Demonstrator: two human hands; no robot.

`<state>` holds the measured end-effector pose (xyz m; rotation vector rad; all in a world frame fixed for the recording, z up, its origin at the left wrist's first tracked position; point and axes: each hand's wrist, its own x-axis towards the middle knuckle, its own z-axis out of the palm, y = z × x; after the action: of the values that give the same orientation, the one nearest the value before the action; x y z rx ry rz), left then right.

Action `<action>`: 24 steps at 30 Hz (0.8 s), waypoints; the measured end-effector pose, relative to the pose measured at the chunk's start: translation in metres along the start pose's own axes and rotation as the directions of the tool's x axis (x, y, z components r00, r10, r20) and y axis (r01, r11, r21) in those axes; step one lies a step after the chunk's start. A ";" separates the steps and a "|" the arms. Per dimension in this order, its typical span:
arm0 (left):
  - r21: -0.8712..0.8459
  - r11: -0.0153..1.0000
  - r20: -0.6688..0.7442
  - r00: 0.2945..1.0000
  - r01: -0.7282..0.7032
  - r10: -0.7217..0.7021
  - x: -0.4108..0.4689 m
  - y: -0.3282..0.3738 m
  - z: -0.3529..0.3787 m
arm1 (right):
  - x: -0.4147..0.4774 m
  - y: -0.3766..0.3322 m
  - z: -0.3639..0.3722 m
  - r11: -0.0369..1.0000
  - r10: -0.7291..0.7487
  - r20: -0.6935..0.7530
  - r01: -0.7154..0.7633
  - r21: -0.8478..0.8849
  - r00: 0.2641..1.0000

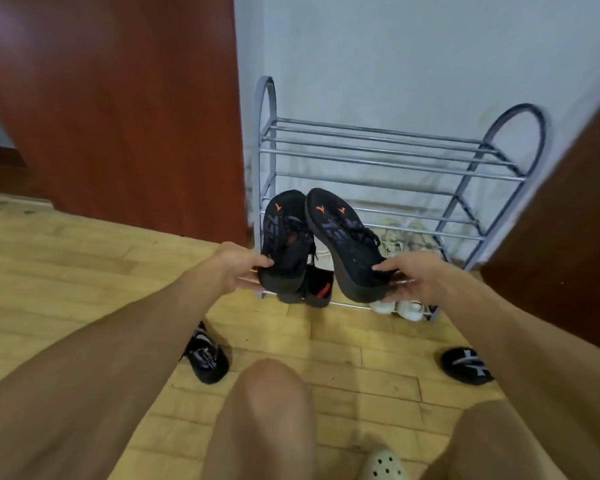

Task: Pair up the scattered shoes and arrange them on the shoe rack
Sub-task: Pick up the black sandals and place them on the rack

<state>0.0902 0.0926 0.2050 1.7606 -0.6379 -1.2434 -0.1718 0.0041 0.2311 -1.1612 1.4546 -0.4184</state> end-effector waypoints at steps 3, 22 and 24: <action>-0.046 0.999 -0.047 0.999 -0.025 0.023 0.030 0.022 0.017 | 0.027 -0.009 0.000 0.995 -0.034 -0.025 0.036 0.091 0.999; -0.013 0.998 -0.084 0.995 -0.061 0.060 0.200 0.100 0.055 | 0.209 -0.082 0.035 0.963 -0.038 -0.169 0.081 0.258 0.985; 0.008 0.997 -0.092 0.992 -0.083 0.083 0.203 0.097 0.058 | 0.213 -0.079 0.036 0.975 -0.069 -0.195 0.108 0.193 0.978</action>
<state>0.1189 -0.1373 0.1836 1.7662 -0.6539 -1.0990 -0.0724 -0.1939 0.1695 -1.0462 1.4851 -0.7384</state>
